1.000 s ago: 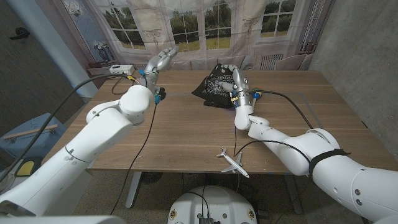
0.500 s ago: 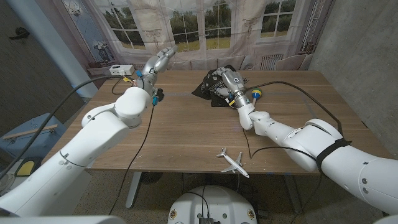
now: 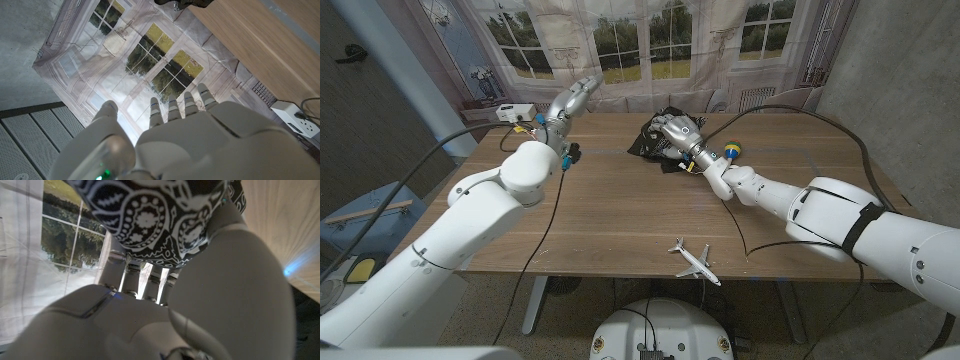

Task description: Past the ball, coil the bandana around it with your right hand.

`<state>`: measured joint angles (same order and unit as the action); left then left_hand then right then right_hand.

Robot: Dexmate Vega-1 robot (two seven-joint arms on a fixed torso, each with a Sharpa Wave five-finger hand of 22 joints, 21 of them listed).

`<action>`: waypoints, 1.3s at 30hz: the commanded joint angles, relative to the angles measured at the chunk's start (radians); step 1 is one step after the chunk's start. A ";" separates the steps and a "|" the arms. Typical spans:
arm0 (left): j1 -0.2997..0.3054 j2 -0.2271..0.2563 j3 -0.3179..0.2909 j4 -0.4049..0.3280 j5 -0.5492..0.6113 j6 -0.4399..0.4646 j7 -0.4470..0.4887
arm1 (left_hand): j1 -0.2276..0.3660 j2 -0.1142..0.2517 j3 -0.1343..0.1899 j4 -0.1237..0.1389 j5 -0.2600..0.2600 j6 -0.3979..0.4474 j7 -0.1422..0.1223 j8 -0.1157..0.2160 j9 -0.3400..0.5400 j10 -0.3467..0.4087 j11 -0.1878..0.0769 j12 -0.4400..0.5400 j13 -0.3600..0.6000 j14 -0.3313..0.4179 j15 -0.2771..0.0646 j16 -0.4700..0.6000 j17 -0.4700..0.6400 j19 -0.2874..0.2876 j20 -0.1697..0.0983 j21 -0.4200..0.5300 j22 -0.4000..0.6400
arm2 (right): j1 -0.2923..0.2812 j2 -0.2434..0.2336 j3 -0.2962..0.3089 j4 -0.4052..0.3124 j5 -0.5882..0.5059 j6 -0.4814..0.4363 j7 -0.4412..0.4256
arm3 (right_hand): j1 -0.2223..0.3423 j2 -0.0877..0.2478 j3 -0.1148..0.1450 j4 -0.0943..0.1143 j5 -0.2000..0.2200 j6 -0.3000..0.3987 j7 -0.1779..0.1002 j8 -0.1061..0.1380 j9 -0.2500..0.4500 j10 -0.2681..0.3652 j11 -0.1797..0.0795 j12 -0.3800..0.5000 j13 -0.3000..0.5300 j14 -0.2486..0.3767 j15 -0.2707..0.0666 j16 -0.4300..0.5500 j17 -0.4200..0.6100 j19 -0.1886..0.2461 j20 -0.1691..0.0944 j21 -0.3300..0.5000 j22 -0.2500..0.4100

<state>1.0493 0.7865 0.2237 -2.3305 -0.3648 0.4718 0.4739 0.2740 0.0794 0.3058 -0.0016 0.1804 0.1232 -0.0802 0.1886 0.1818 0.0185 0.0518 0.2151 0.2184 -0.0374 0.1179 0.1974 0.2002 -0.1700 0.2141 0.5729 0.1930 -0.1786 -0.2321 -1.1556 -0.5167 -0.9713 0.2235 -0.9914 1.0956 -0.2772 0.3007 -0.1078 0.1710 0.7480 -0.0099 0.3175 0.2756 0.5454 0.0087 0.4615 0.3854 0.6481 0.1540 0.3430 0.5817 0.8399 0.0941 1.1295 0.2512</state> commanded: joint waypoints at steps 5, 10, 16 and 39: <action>0.017 0.010 -0.023 0.013 -0.005 -0.028 -0.011 | -0.009 0.001 0.001 -0.008 -0.004 0.008 0.004 0.007 0.003 -0.004 -0.001 0.007 0.001 -0.007 0.002 0.003 -0.001 -0.027 -0.001 -0.001 0.005 | 0.027 -0.167 -0.098 -0.374 0.139 -0.062 0.564 | -0.071 0.304 -0.104 0.171 0.026 -0.090 0.007 -0.098 -0.045 -0.059 0.035 -0.100 -0.063 0.051 -0.351 -0.116 -0.090 -0.227 -0.218 -0.067 -0.088; 0.019 0.012 -0.025 0.014 -0.003 -0.030 -0.011 | -0.009 0.002 0.002 -0.010 -0.004 0.010 0.004 0.008 0.003 -0.004 -0.001 0.007 0.001 -0.007 0.002 0.004 -0.001 -0.027 -0.001 -0.002 0.005 | 0.026 -0.187 -0.082 -0.419 0.154 -0.045 0.653 | -0.325 0.244 -0.205 0.270 0.055 -0.106 0.014 -0.111 -0.057 -0.072 0.048 -0.143 -0.084 -0.001 -0.323 -0.119 -0.111 -0.254 -0.145 -0.143 -0.084; 0.028 0.013 -0.031 0.015 -0.003 -0.043 -0.014 | -0.007 0.005 0.005 -0.012 -0.003 0.011 0.004 0.007 0.003 -0.008 -0.002 0.006 0.000 -0.008 0.002 0.003 -0.002 -0.026 -0.001 -0.003 0.005 | 0.018 -0.204 -0.074 -0.463 0.121 -0.071 0.688 | -0.470 0.223 -0.267 0.286 0.078 -0.116 0.006 -0.114 -0.061 -0.077 0.050 -0.163 -0.091 -0.023 -0.305 -0.115 -0.119 -0.279 -0.094 -0.186 -0.081; 0.053 0.011 -0.043 0.012 -0.002 -0.076 -0.021 | -0.008 0.011 0.010 -0.017 -0.003 0.014 0.006 0.007 0.003 -0.007 0.000 0.008 -0.001 -0.006 0.001 0.005 -0.002 -0.022 0.000 -0.007 0.005 | -0.070 -0.269 0.044 -0.613 0.159 -0.054 0.691 | -0.487 0.194 -0.330 0.246 0.211 -0.677 -0.088 -0.142 -0.064 -0.361 -0.017 -0.250 -0.066 -0.262 -0.247 -0.144 -0.111 -0.430 0.047 -0.362 -0.075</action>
<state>1.0944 0.7961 0.1852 -2.3127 -0.3689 0.3995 0.4540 0.2674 0.0861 0.3168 -0.0125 0.1804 0.1285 -0.0749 0.1925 0.1818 0.0132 0.0465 0.2151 0.2187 -0.0373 0.1179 0.1974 0.1953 -0.1700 0.2141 0.5690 0.1929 -0.2064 -0.4734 -1.1926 -1.0727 -0.8941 0.1024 -0.2999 0.6487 -0.0823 -0.0079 0.1229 0.3757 0.1117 -0.0922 0.1732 0.2124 0.2141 -0.0132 0.2170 0.3159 0.4174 -0.0481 0.2031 0.4641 0.4354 0.1238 0.7878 0.1773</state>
